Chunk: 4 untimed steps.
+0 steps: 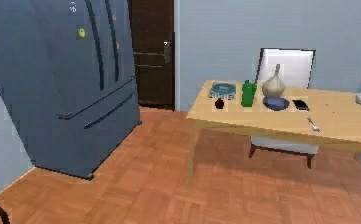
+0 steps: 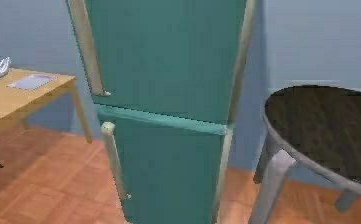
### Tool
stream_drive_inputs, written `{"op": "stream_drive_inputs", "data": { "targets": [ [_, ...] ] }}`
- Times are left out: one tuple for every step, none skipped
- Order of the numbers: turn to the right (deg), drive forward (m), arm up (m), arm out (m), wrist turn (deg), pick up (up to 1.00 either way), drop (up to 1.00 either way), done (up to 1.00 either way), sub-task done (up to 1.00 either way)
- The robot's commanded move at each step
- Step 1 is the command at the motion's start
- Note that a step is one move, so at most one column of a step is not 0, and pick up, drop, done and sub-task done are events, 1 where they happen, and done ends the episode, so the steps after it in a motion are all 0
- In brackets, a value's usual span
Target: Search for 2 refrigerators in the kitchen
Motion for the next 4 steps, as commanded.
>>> {"op": "stream_drive_inputs", "data": {
  "targets": [
    [0.0, 0.55, 0.0, 0.0, 0.0, 0.0, 0.0, 0.0, 0.0],
    [-30.0, 0.0, 0.0, 0.0, 0.0, 0.0, 0.0, 0.0, 0.0],
    [0.0, 0.4, 0.0, 0.0, 0.0, 0.0, 0.0, 0.0, 0.0],
    [0.0, 0.0, 0.0, 0.0, 0.0, 0.0, 0.0, 1.0, 0.0]
  ]
}}
